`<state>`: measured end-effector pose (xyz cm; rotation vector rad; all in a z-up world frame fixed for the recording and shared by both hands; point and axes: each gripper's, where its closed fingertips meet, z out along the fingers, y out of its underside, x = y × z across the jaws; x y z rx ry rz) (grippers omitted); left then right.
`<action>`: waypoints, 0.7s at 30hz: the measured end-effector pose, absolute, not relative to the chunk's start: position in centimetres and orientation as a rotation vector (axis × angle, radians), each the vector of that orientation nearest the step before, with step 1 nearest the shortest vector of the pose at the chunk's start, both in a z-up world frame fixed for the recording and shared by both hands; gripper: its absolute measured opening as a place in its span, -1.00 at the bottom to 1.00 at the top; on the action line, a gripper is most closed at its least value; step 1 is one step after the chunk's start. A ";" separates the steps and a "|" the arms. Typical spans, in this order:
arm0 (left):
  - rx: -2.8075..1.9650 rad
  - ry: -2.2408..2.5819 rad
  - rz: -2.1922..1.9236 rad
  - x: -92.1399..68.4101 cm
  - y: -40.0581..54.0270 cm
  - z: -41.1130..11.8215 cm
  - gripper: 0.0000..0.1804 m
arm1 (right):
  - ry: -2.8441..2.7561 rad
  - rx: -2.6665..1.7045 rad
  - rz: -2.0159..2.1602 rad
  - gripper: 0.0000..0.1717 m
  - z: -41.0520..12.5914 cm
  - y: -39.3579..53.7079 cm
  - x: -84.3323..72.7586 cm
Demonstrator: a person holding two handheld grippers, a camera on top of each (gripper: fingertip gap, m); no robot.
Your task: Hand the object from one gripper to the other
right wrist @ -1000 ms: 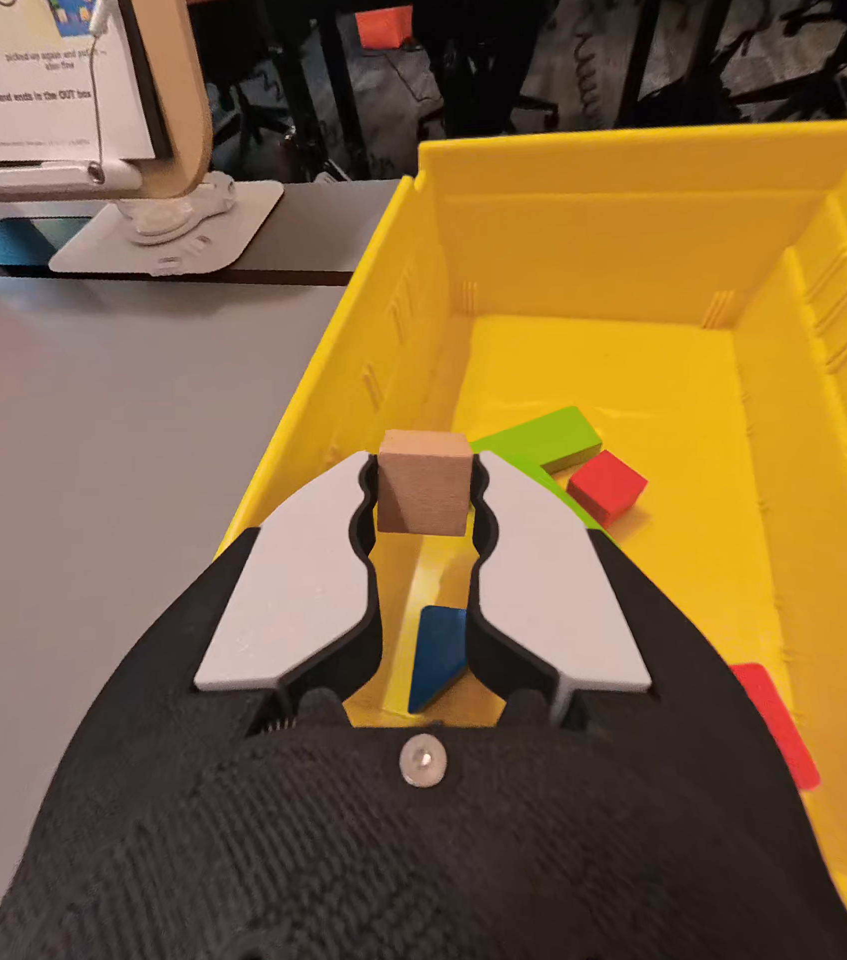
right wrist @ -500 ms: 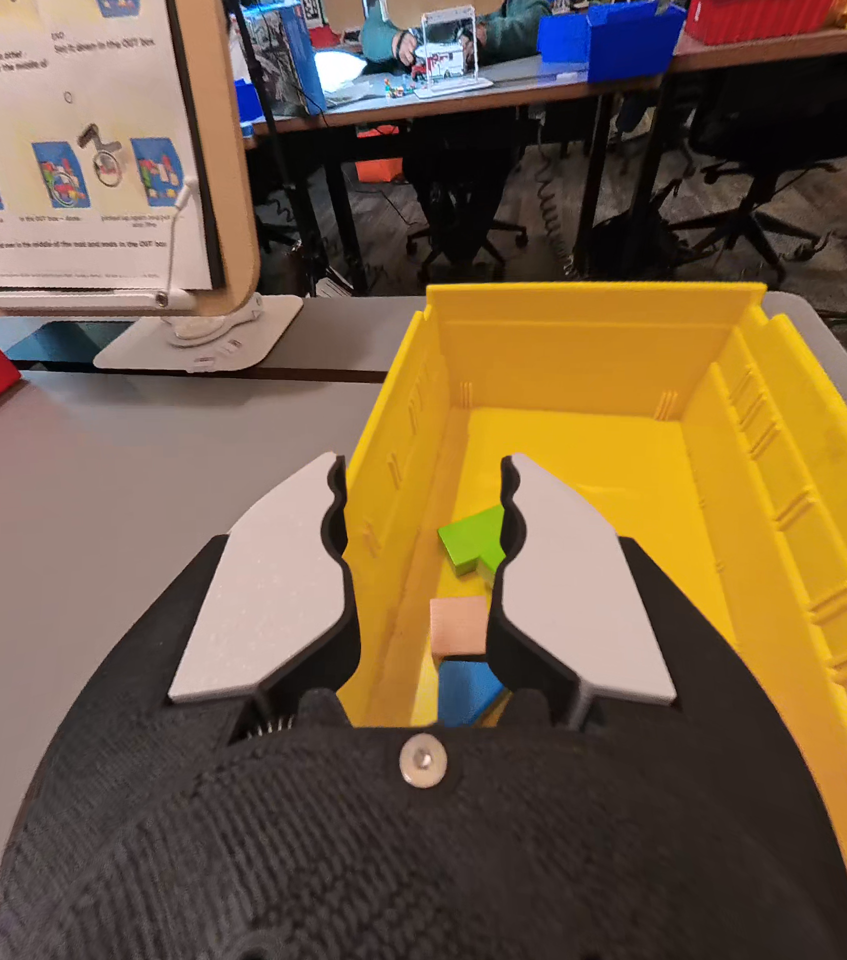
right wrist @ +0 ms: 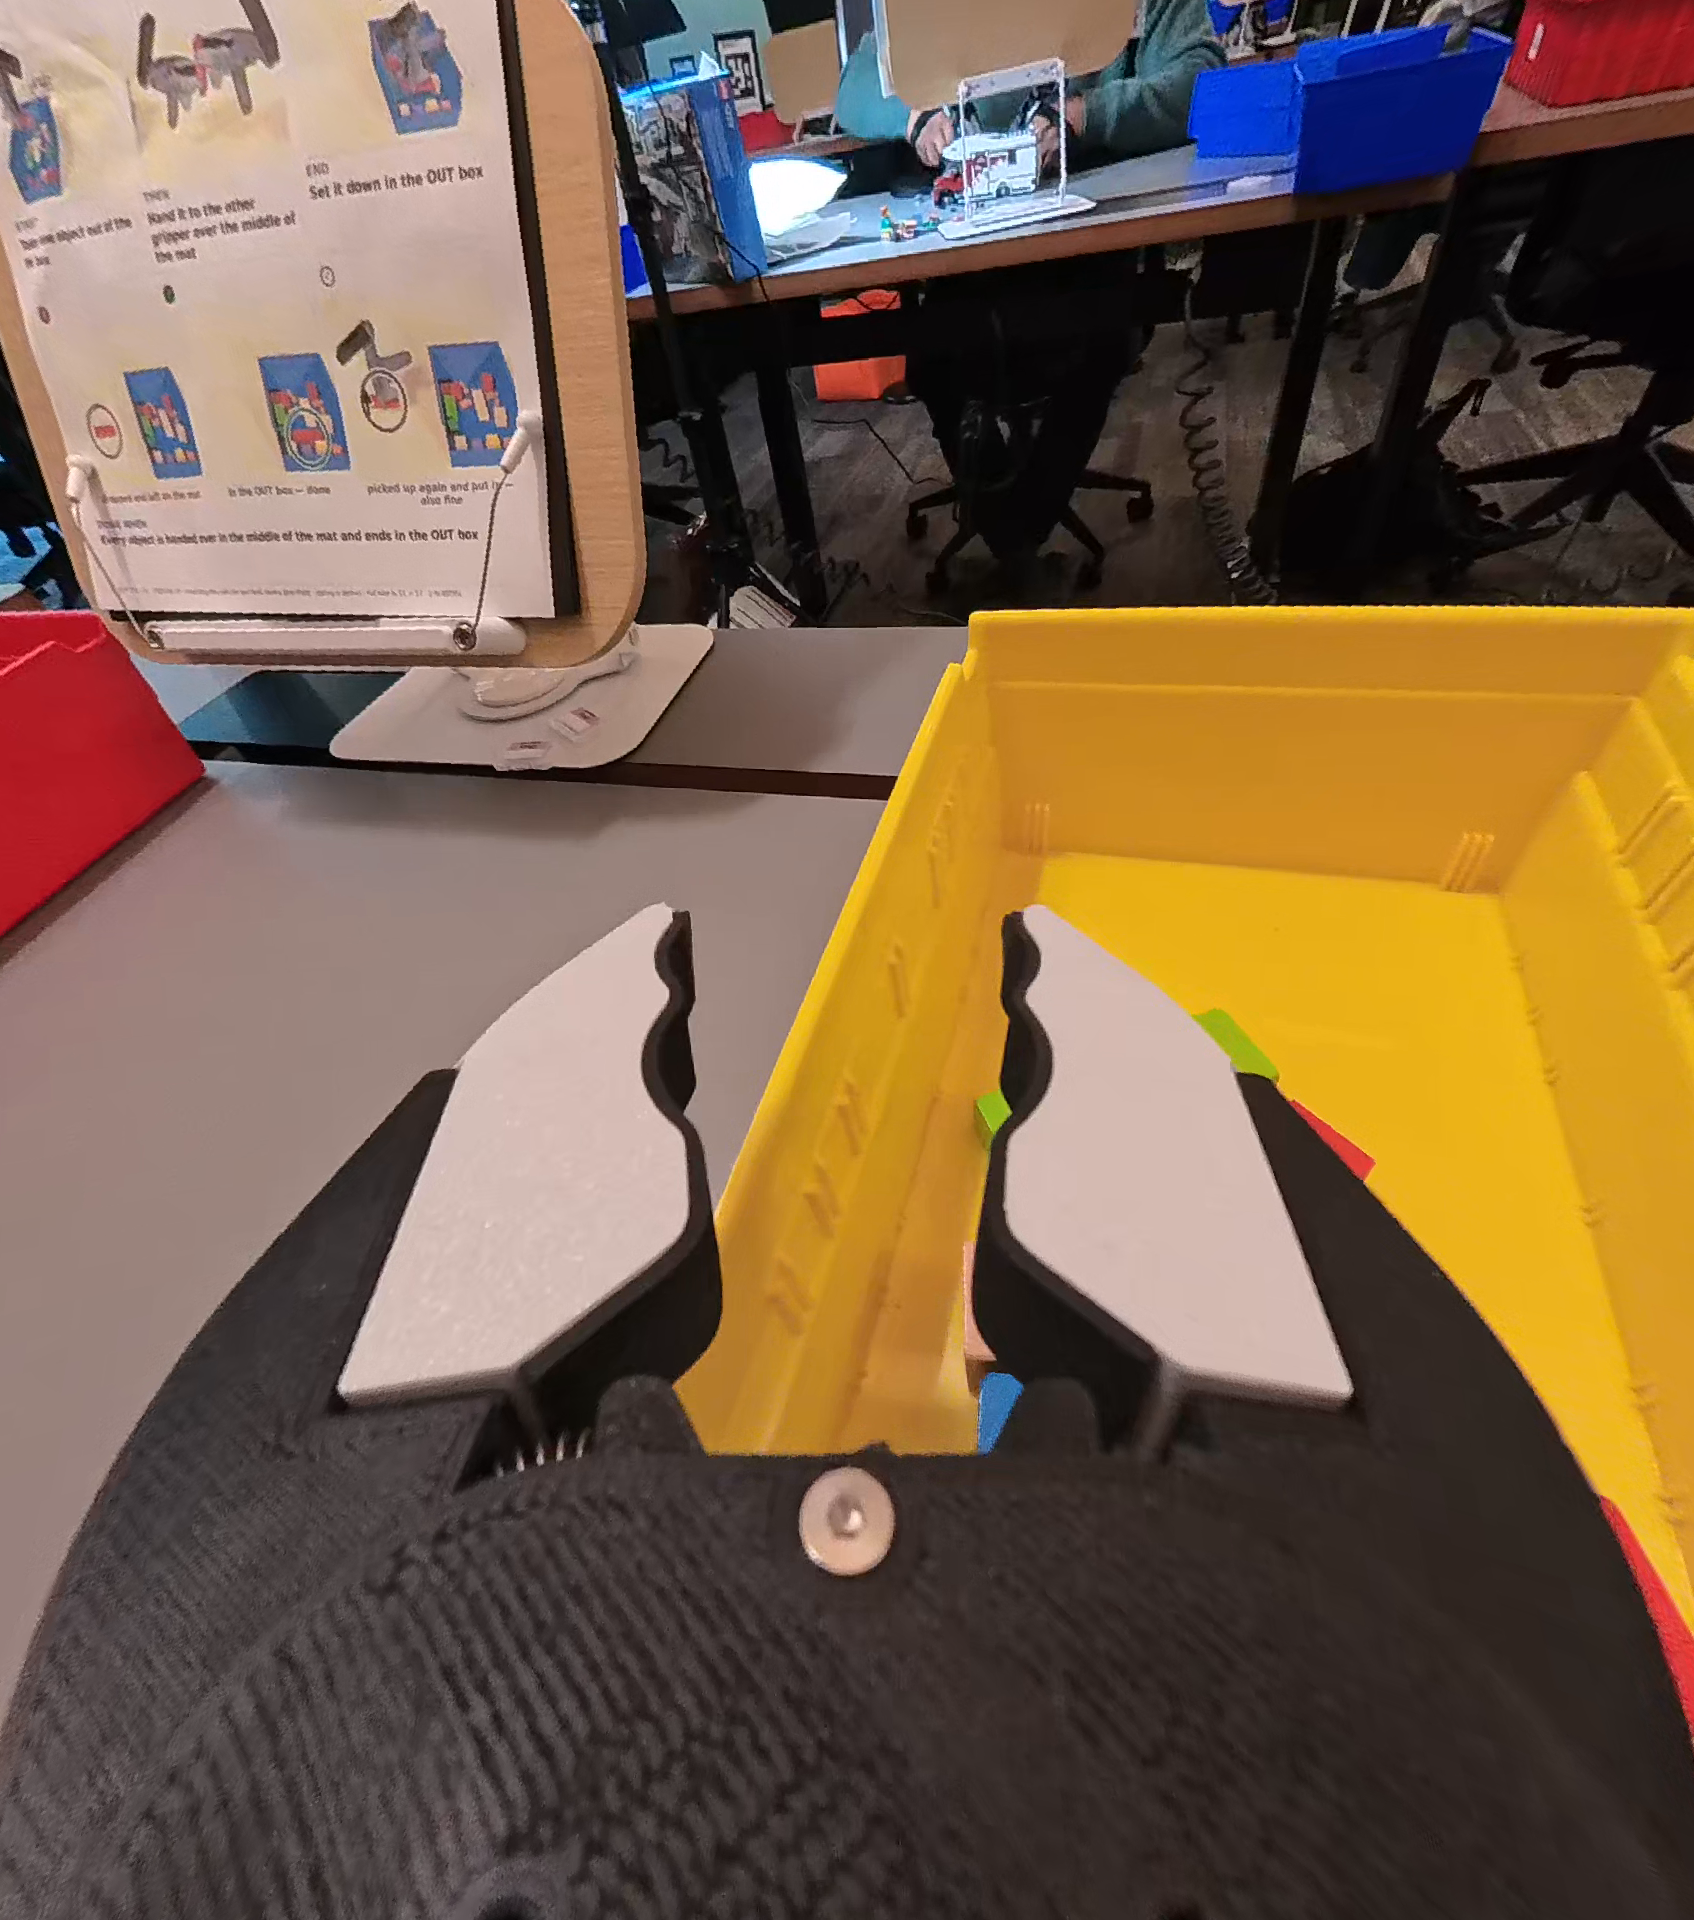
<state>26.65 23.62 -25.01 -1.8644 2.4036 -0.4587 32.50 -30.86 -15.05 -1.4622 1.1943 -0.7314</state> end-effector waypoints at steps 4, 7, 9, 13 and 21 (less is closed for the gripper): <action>-1.866 2.537 -0.254 26.6 23.6 -26.7 -0.45 | 1.204 -1.468 -0.730 -0.32 -15.3 -30.9 32.5; -1.898 2.571 -0.143 26.7 24.0 -27.8 -0.43 | 1.207 -1.464 -0.732 -0.31 -15.2 -31.0 32.4; -1.952 2.595 -0.101 26.5 24.0 -28.4 -0.45 | 1.207 -1.462 -0.731 -0.31 -15.2 -31.0 32.4; -2.041 2.578 -0.073 26.6 24.0 -28.7 -0.44 | 1.211 -1.463 -0.725 -0.30 -15.3 -30.9 32.4; -1.959 2.570 -0.195 27.4 24.5 -28.4 -0.67 | 1.152 -1.470 -0.720 -0.29 -14.0 -29.3 32.1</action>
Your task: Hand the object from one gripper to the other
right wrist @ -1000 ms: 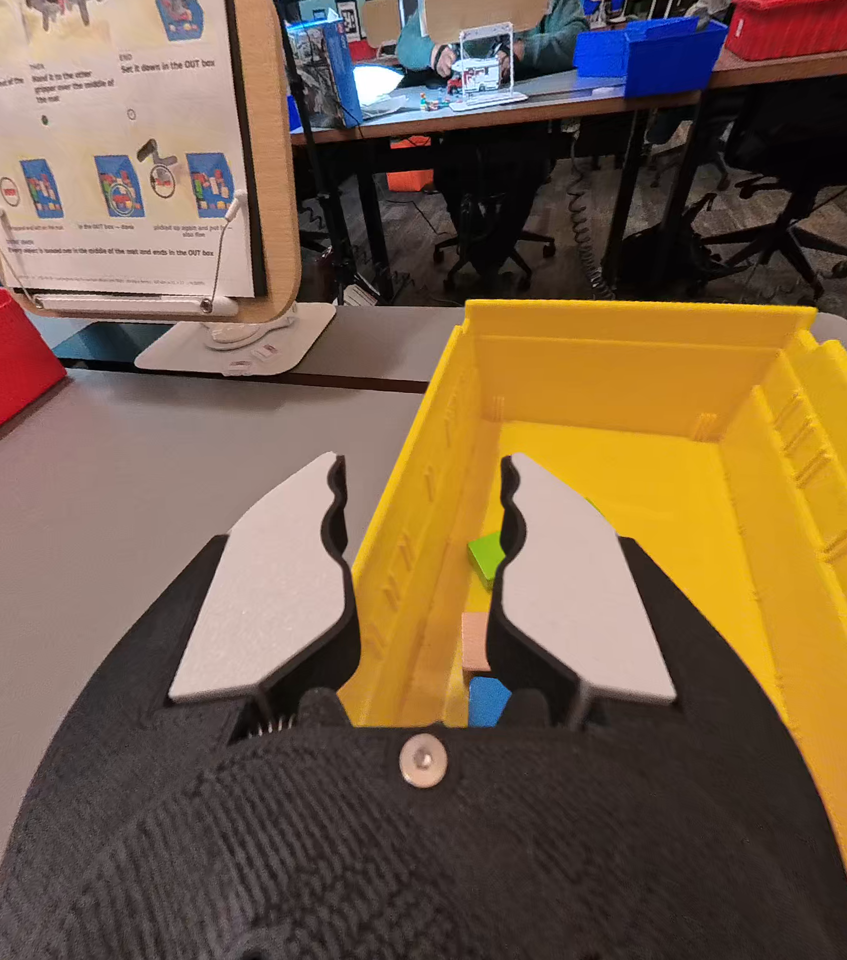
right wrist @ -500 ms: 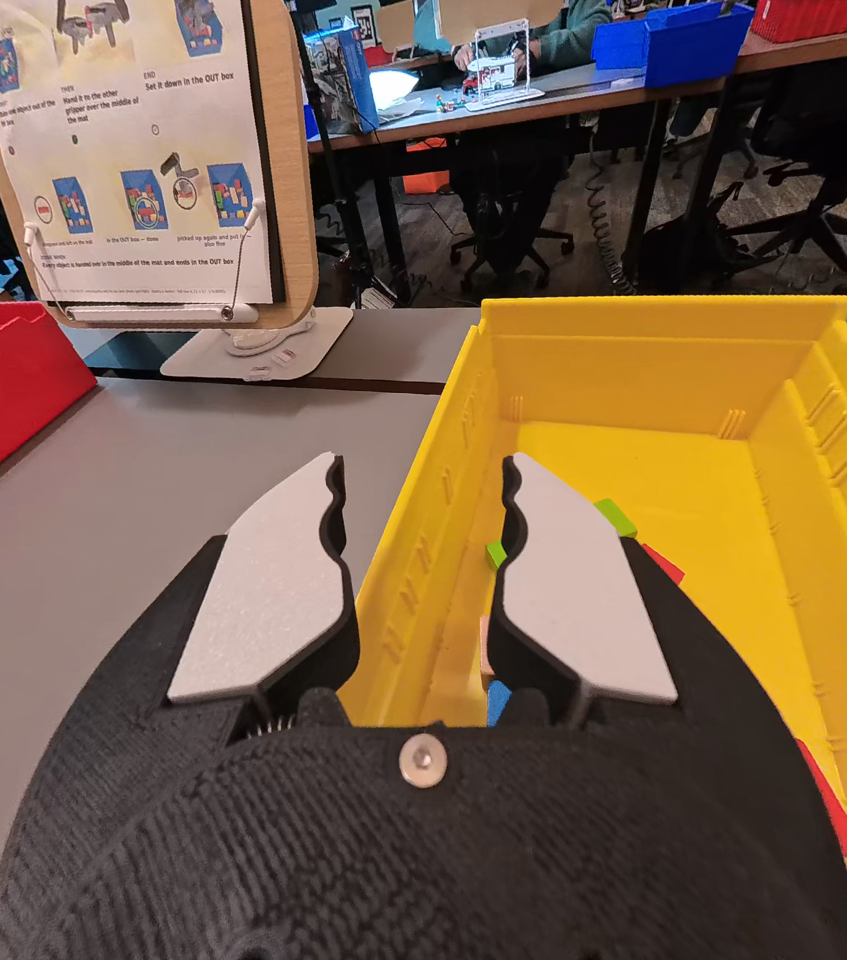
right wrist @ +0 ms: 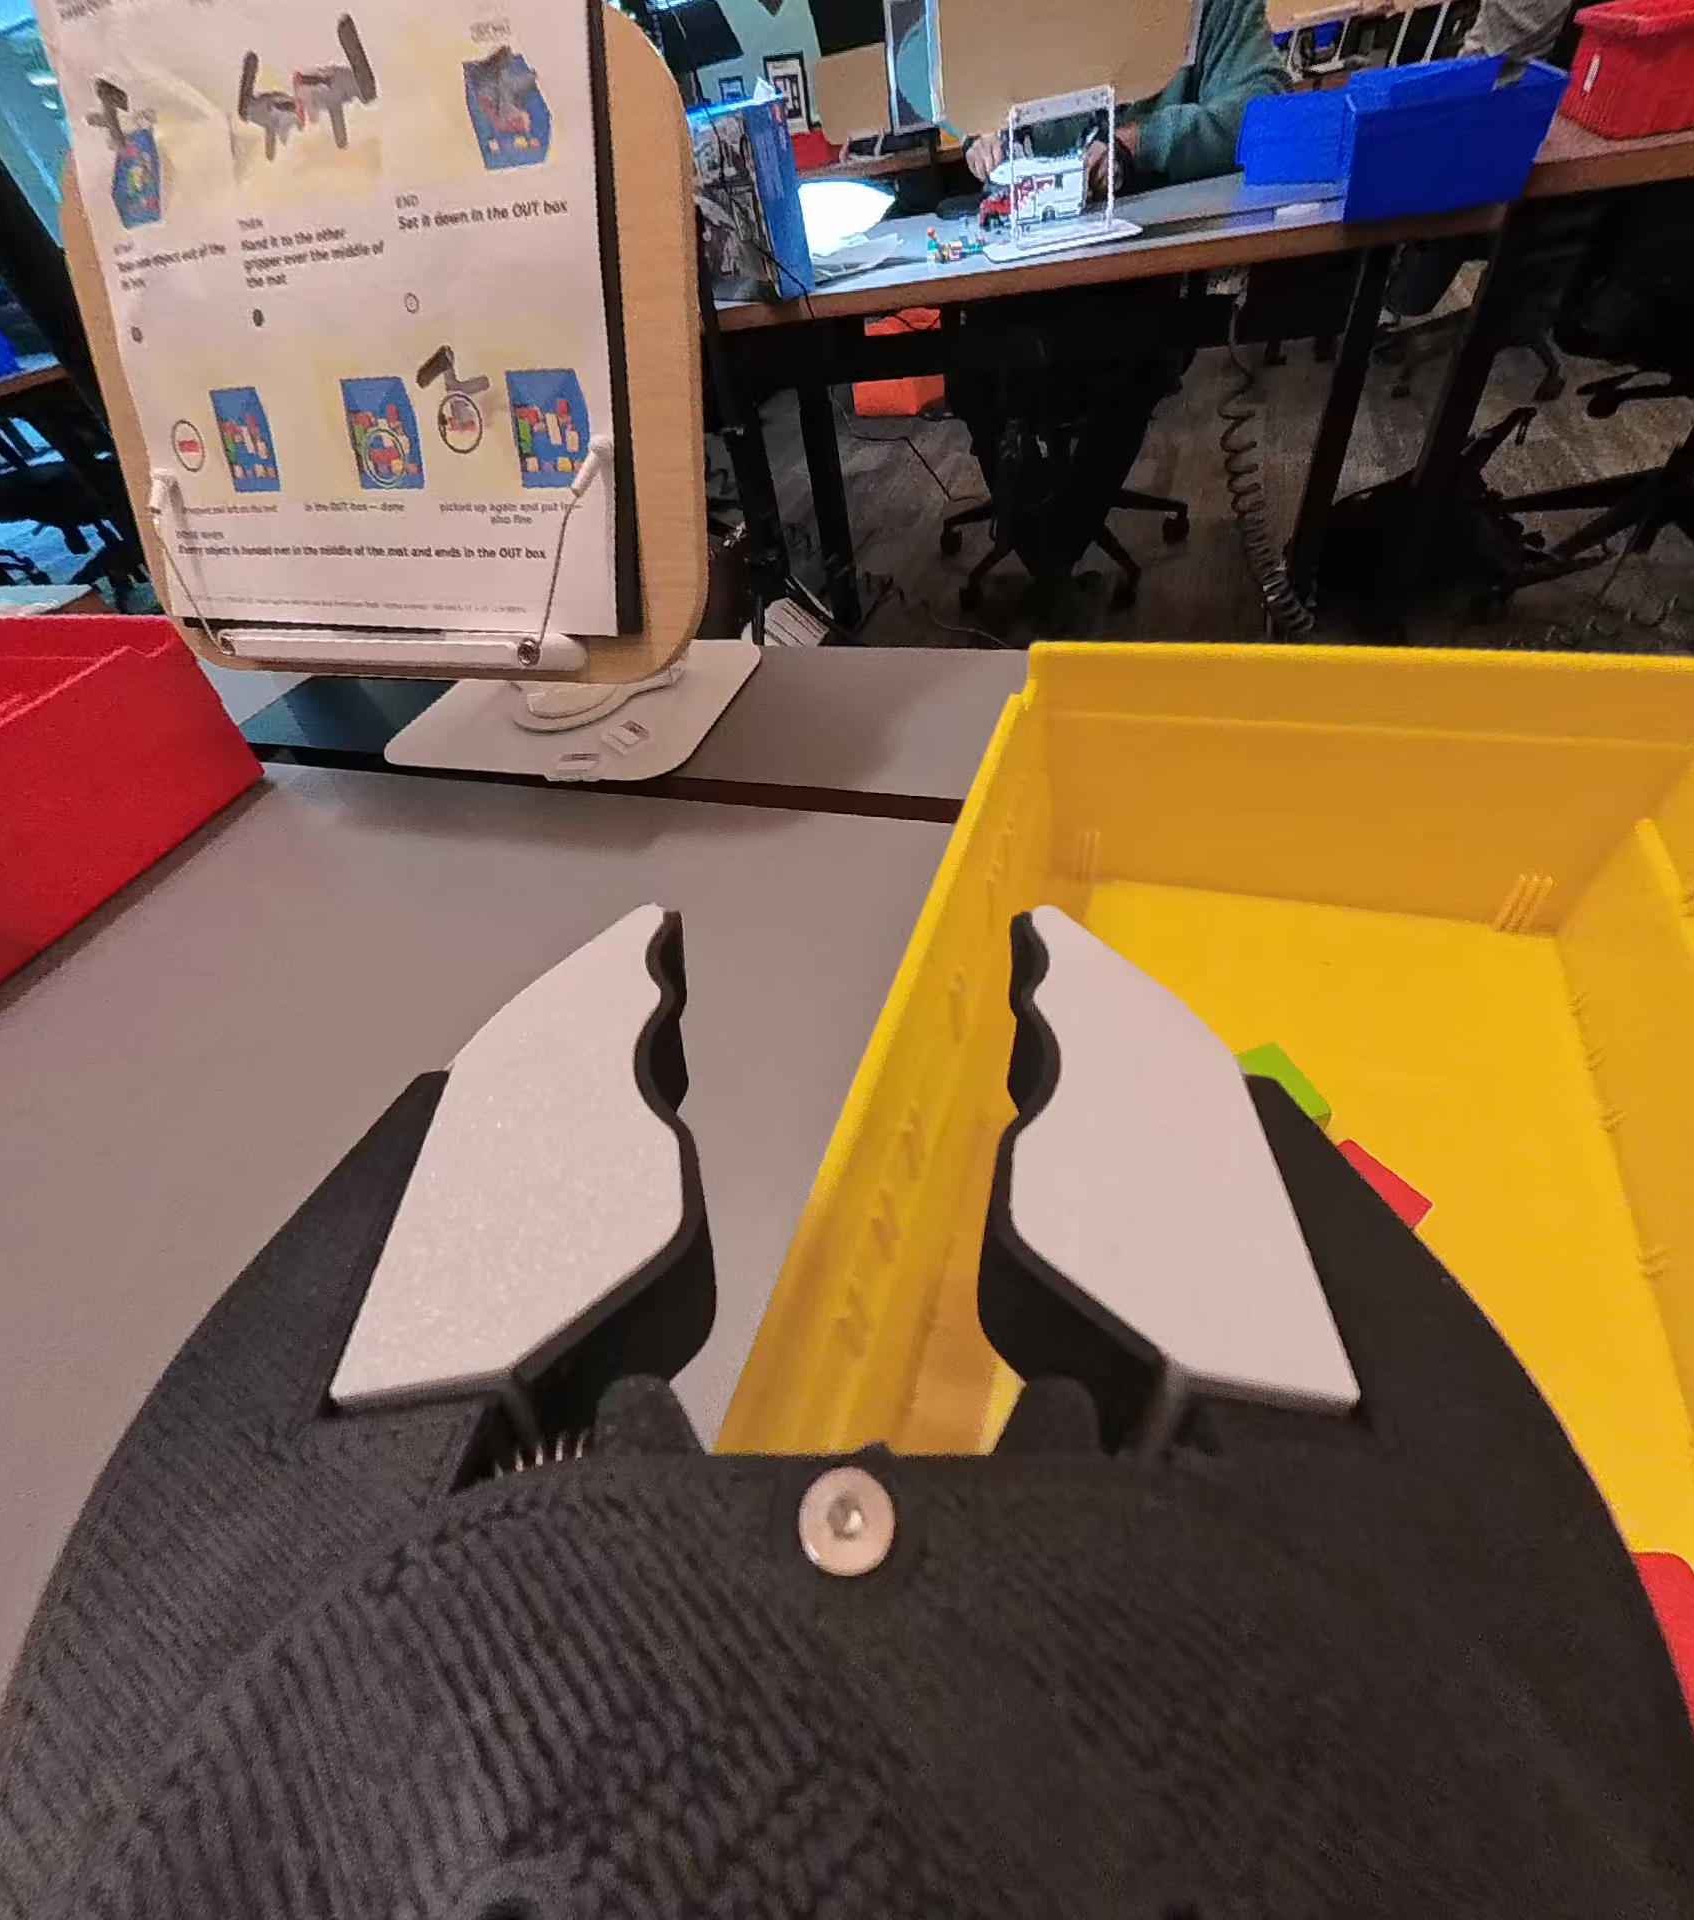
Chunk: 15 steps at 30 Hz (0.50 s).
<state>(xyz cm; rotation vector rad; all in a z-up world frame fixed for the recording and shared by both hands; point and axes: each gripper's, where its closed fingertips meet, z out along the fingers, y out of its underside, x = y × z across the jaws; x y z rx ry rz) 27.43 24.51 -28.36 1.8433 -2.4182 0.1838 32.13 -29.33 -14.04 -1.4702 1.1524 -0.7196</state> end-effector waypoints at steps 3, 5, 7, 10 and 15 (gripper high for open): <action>1.915 -2.491 0.281 27.9 25.3 -26.7 -0.67 | 1.129 -1.455 -0.717 -0.29 -13.2 -29.0 31.8; 1.965 -2.521 0.408 27.9 25.5 -24.6 -0.67 | 1.109 -1.444 -0.717 -0.30 -12.5 -28.6 31.6; 1.975 -2.548 0.560 27.4 25.4 -21.8 -0.67 | 1.069 -1.436 -0.714 -0.30 -11.5 -27.8 31.2; 1.874 -2.541 0.959 26.1 23.1 -17.2 -0.67 | 0.966 -1.445 -0.678 -0.30 -10.0 -25.1 30.6; 1.331 -2.422 1.603 21.8 14.6 -10.3 -0.68 | 0.591 -1.440 -0.393 -0.26 -6.8 -15.7 27.0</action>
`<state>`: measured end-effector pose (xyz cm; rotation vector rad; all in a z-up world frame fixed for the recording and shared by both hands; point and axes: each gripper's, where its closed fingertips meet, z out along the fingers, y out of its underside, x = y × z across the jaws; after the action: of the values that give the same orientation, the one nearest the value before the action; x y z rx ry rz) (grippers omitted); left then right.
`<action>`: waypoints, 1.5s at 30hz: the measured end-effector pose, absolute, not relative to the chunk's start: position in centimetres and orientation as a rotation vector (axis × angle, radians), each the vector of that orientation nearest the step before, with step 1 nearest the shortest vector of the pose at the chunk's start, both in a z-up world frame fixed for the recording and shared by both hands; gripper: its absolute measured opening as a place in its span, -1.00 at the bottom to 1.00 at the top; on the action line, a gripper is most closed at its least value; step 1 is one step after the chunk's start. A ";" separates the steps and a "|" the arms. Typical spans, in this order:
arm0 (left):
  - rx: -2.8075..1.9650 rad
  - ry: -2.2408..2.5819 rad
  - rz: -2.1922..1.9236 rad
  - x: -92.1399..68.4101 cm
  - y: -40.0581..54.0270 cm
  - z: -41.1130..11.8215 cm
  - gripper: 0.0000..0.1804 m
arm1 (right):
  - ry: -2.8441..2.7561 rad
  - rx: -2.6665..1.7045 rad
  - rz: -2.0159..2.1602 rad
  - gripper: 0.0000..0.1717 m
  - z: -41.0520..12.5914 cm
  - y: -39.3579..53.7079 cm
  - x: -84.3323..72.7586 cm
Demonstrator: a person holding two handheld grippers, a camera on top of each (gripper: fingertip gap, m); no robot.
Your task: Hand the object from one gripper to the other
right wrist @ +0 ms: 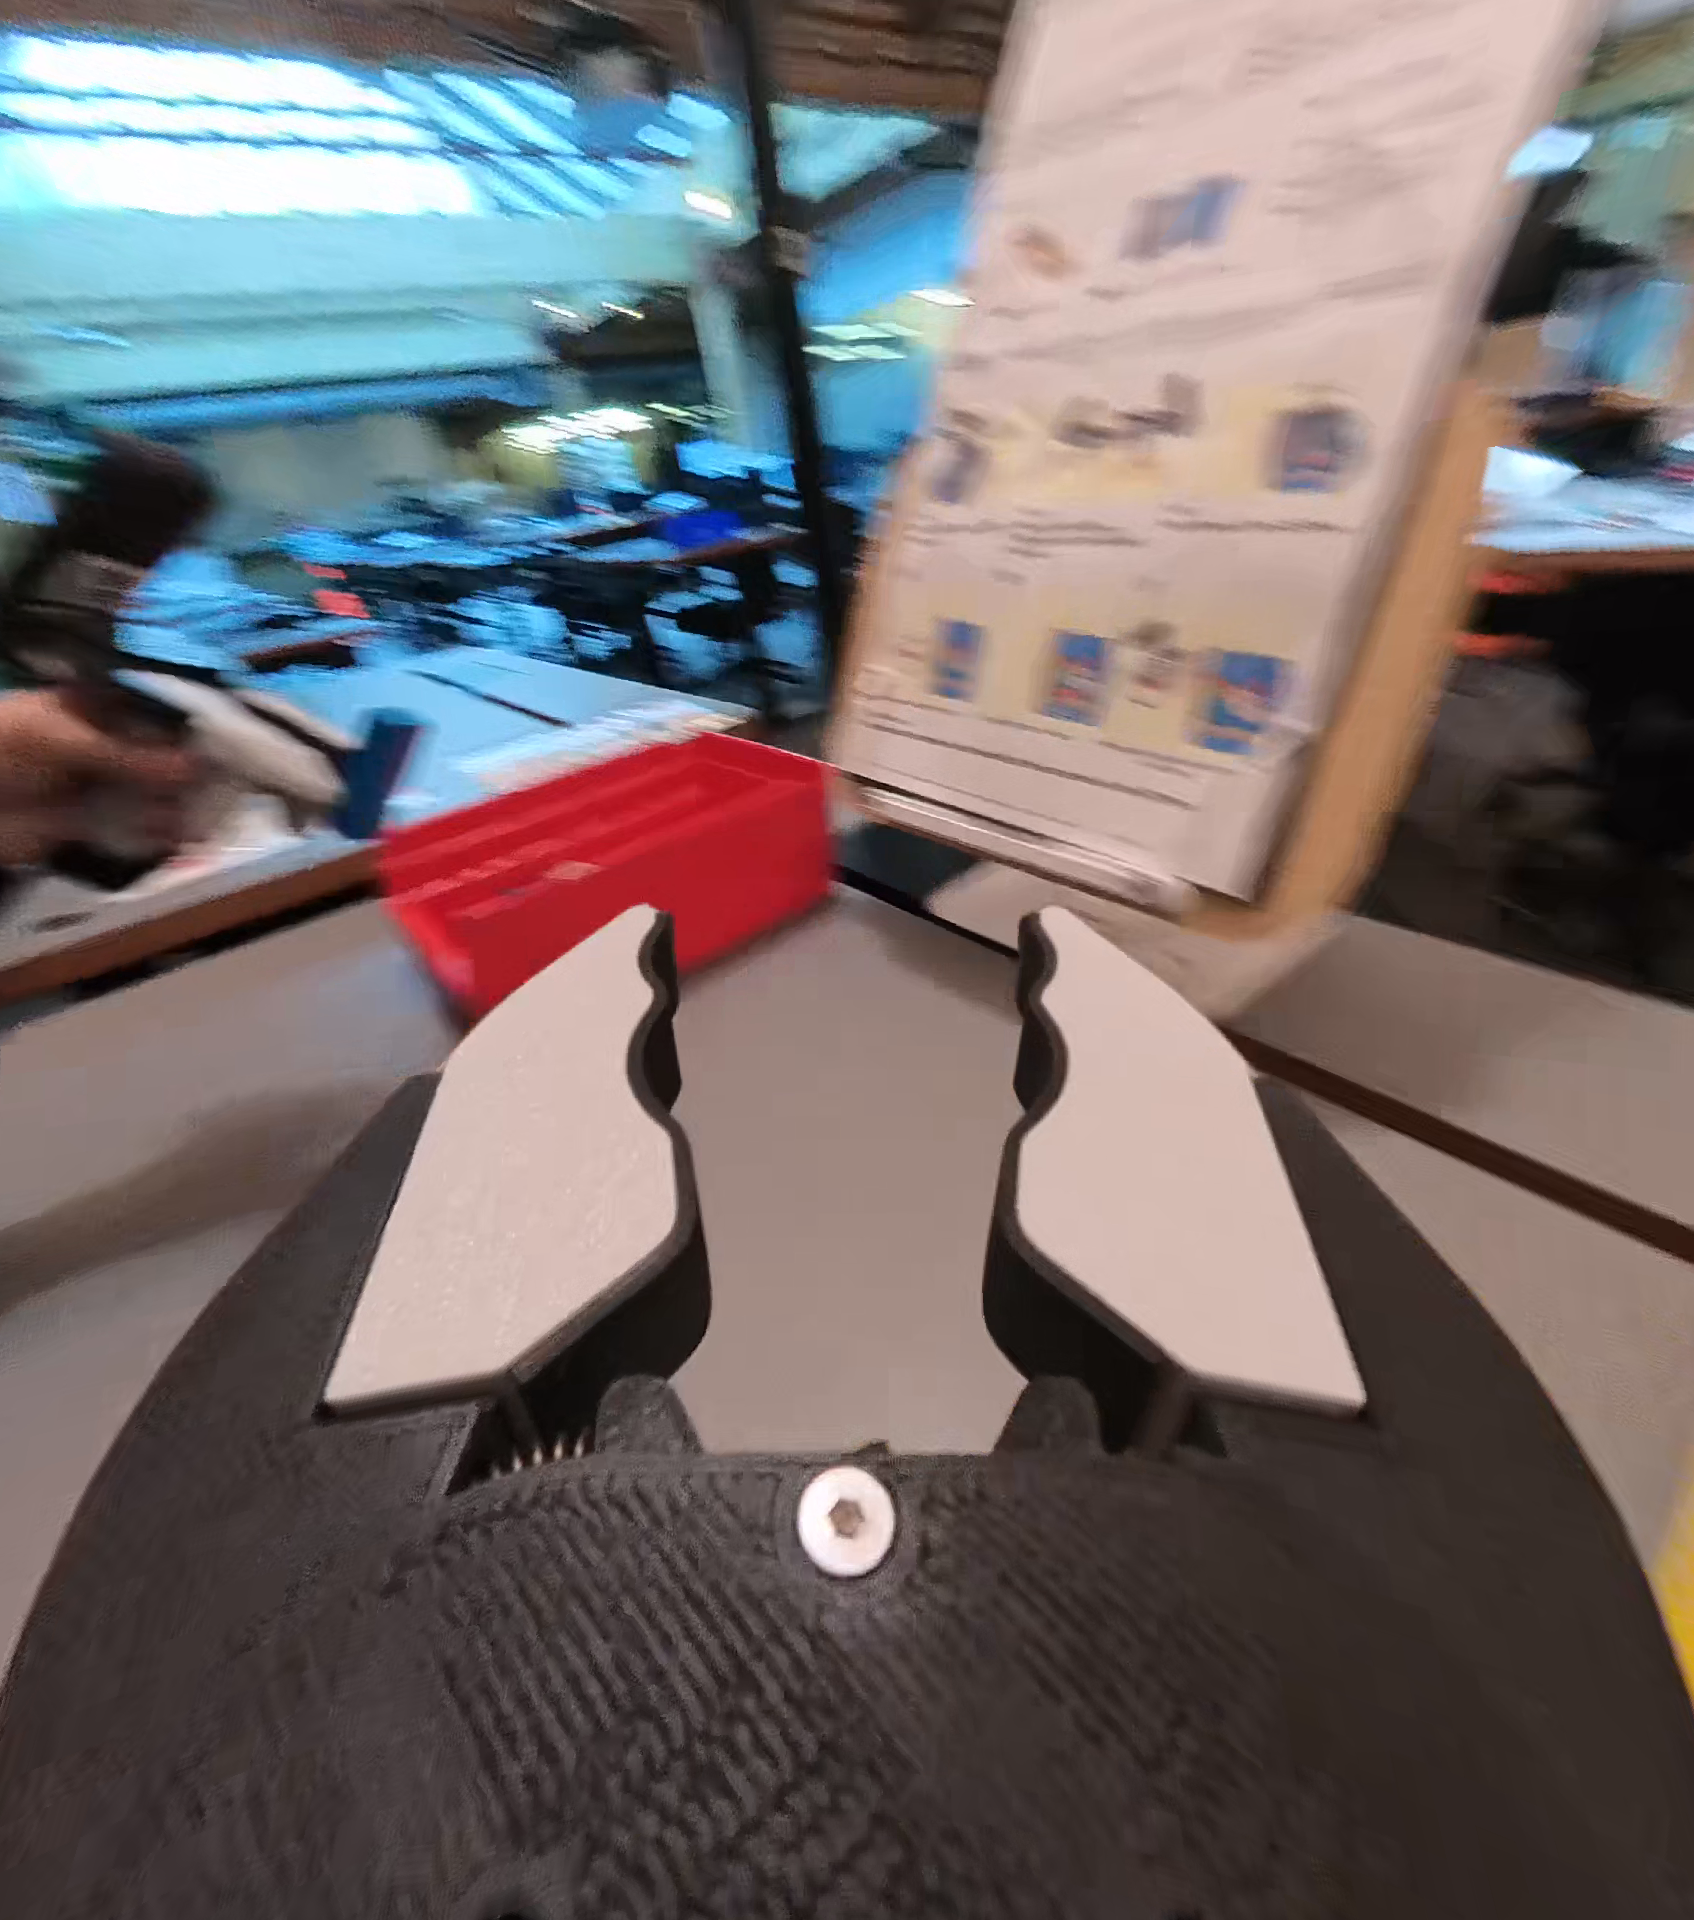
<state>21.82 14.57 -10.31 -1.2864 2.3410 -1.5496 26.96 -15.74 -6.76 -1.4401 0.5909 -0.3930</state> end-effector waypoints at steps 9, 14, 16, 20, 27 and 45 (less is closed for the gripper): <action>-0.520 2.536 -2.055 14.6 1.7 -7.3 -0.68 | 0.068 -1.329 0.223 -0.14 -3.5 -2.9 15.7; -0.358 2.567 -2.100 13.3 -1.0 -7.5 -0.68 | 0.017 -1.376 0.220 -0.26 -4.1 -1.6 14.4; -0.335 2.585 -2.102 13.0 -1.7 -7.8 -0.68 | 0.006 -1.389 0.196 -0.31 -4.3 -1.5 14.4; -0.330 2.609 -2.107 13.1 -2.3 -8.6 -0.67 | -0.049 -1.420 0.213 -0.58 -5.0 -1.3 13.8; -0.459 2.387 -2.170 15.1 -2.1 -7.9 -0.52 | 0.027 -1.454 0.081 -0.61 -5.1 -2.2 15.8; -0.740 2.460 -1.734 16.1 -0.3 -16.5 -0.35 | 1.337 -1.397 -1.147 -0.61 -14.1 -42.7 32.0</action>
<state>16.15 -0.33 -16.50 -0.7395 2.4600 -1.7335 32.02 -42.72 -14.09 -1.3971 1.3368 -1.1470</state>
